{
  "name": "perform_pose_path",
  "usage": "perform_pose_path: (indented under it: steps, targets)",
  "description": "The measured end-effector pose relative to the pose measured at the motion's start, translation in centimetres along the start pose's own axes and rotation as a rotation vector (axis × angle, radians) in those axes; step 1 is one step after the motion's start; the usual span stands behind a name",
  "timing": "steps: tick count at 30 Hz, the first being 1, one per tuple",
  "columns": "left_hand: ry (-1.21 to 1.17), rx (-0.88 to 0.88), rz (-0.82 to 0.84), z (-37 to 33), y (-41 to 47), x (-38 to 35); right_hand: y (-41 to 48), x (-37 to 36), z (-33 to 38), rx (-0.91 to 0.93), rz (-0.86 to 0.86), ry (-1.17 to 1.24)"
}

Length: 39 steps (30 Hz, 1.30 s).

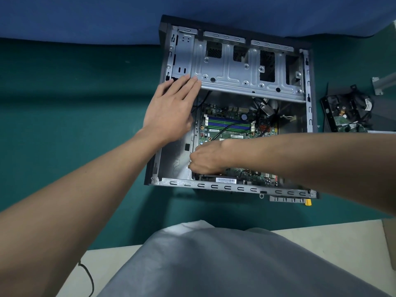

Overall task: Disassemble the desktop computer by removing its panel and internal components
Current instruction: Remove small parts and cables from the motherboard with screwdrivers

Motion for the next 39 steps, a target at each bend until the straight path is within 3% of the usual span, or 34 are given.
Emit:
perform_pose_path:
  steps: [6,13,22,27,32,37,39]
  targets:
    - [-0.012,-0.005,-0.009,0.0,0.0,0.0,-0.3,-0.1,-0.5,-0.063,-0.089,0.124]
    - [-0.009,0.0,-0.009,0.0,0.0,0.0,0.3,-0.5,0.5,-0.341,-0.179,0.354]
    - [0.003,0.004,-0.001,-0.1,0.0,0.1,-0.7,-2.0,0.0,-0.198,-0.217,0.455]
    - [-0.007,0.006,-0.006,-0.1,0.0,0.1,-0.7,-2.6,-0.2,-0.267,-0.241,0.414]
    - [-0.007,0.008,-0.002,-0.2,0.0,0.1,-0.7,-2.0,-0.2,-0.271,-0.291,0.539]
    - [-0.002,0.013,-0.001,-0.2,0.0,0.1,-0.8,-2.8,0.0,-0.383,-0.302,0.415]
    - [0.002,0.011,0.002,-0.2,0.0,0.1,-0.8,-2.7,-0.1,-0.35,-0.283,0.387]
Point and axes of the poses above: each hand's wrist, its own y-axis towards the middle knuckle, its own x-axis out of the back of the hand, z = x × y, the point moved 1 cm from there along y, towards the middle knuckle, and after that the axes turned 9 degrees about -y, right-handed, at the moved point
